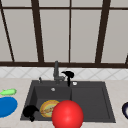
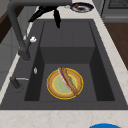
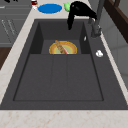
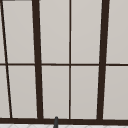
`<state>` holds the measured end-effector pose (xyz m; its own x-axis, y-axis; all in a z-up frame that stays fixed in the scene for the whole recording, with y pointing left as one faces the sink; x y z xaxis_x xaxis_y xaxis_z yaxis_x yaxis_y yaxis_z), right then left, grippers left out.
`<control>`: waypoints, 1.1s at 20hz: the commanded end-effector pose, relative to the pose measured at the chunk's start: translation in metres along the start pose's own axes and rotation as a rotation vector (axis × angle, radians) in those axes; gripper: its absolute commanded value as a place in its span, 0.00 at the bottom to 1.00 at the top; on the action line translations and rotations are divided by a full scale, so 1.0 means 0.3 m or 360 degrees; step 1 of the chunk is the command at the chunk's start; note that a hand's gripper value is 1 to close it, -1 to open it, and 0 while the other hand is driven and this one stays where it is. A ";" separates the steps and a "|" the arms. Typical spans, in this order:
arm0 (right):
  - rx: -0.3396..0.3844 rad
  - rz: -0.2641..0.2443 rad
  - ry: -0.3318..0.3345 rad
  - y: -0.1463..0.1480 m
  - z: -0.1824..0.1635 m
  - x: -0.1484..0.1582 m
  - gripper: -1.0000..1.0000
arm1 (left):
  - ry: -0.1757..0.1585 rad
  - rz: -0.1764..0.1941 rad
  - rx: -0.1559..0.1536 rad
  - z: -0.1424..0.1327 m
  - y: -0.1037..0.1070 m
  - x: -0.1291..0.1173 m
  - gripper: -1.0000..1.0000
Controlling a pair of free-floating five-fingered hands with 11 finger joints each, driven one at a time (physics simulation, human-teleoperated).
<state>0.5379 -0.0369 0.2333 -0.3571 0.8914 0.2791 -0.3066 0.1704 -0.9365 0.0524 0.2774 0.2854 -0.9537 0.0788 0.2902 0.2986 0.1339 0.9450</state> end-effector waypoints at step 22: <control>0.0405 -0.0071 0.0023 0.145 -0.556 -0.299 0.00 | 0.0000 0.0000 0.0000 0.000 0.000 0.000 0.50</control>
<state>0.6730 -0.0400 0.1544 -0.3414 0.8767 0.3388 -0.5010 0.1353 -0.8548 0.0524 0.2774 0.2854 -0.9537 0.0788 0.2902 0.2986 0.1339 0.9450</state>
